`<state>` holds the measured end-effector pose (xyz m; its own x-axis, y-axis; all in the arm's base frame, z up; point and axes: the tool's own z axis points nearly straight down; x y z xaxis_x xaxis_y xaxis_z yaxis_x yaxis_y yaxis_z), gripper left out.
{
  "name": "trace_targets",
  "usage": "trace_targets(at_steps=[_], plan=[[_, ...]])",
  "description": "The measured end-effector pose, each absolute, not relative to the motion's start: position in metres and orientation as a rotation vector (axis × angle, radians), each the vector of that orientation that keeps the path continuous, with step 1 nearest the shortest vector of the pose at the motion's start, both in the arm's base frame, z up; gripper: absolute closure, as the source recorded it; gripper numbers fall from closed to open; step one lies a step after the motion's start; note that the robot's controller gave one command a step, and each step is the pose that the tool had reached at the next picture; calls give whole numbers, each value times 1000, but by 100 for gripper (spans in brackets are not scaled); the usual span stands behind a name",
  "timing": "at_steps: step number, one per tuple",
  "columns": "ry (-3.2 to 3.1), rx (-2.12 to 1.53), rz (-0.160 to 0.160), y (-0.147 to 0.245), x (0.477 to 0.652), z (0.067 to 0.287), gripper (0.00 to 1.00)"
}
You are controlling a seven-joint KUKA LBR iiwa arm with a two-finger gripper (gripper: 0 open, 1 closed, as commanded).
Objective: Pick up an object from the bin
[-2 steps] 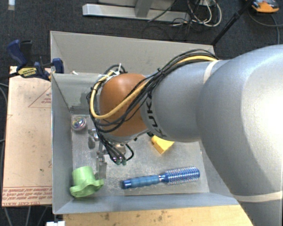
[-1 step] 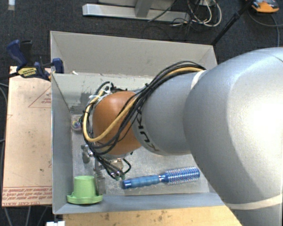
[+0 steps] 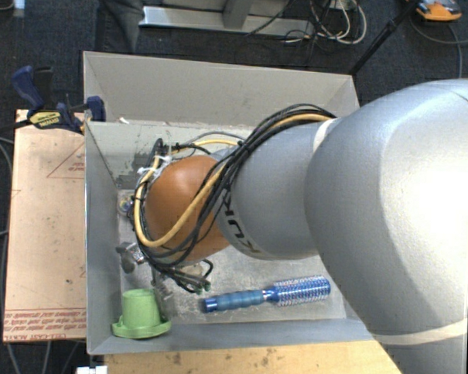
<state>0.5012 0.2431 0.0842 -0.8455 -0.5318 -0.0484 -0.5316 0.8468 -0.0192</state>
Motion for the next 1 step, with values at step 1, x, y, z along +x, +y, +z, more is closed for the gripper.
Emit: trace_targets(at_steps=[1], plan=[[2908,-1145,-2,249,487,77,0]])
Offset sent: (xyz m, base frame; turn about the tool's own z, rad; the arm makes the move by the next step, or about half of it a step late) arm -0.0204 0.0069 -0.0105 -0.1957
